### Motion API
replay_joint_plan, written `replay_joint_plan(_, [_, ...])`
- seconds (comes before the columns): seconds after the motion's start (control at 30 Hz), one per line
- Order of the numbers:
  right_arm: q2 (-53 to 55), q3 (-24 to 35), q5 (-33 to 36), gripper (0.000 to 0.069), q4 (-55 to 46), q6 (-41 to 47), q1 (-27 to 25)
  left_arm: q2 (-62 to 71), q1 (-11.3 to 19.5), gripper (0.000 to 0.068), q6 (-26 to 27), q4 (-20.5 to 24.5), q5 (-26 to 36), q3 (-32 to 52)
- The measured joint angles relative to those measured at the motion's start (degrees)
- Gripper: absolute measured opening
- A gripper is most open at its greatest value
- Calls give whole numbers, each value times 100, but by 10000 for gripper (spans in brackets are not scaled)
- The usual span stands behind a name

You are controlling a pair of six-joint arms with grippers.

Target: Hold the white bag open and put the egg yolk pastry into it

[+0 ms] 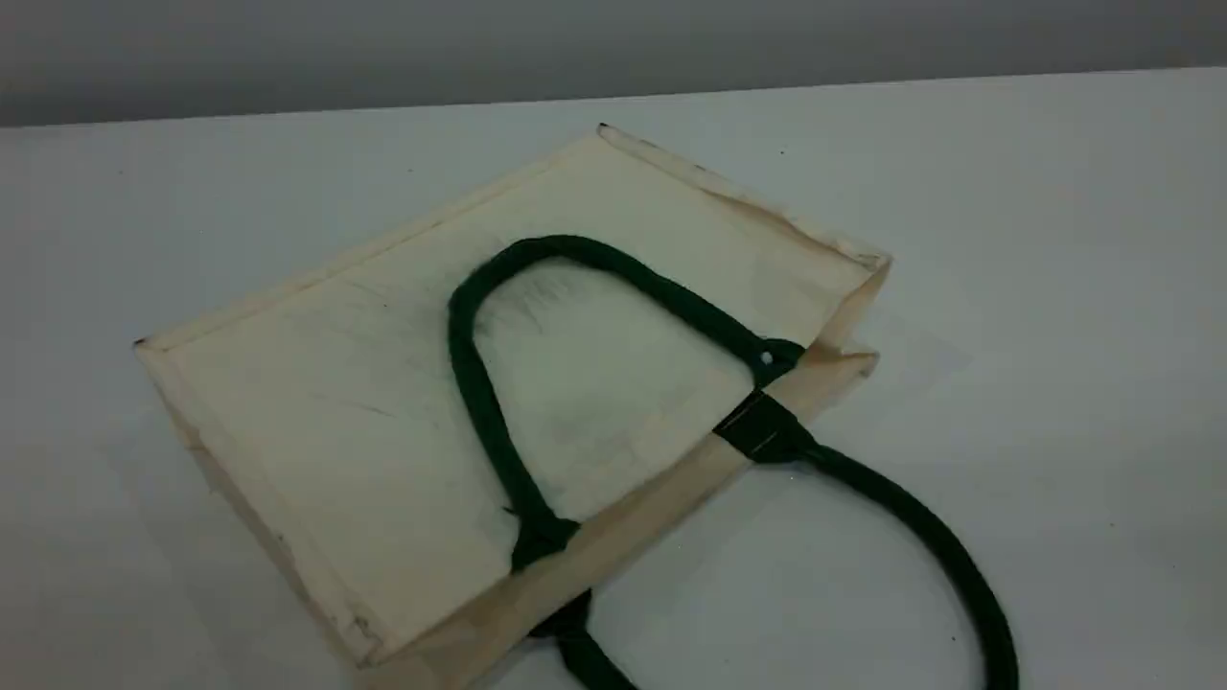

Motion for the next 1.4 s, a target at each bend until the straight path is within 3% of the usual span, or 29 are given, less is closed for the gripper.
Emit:
replay_joint_plan(0.13, [0,0,5,546,0,4,0,0,0,580,-76,430,-148,0])
replay_joint_plan(0.37, [0,0,11,546,0,29,0,0,0,580,-727,1231,-571,157])
replay_joint_plan(0.77, [0,0,16,546,3,28,-89,0,44,580,-798,1297,-569,157])
replay_joint_plan(0.9, [0,0,16,546,26,28,-732,0,430,580,-784,1277,-565,157])
replay_joint_plan(0.97, [0,0,16,546,26,28,-1184,0,794,580,-784,1277,-565,157])
replay_joint_plan(1.17, [0,0,16,546,26,23,-2869,0,1725,580,-777,1277,-565,157])
replay_joint_plan(1.27, [-124,0,11,546,20,23,-3602,-5,1795,580,-777,1277,-565,157])
replay_joint_plan(1.4, [-179,0,18,546,20,23,-4007,-5,1795,580,-777,1277,-562,157])
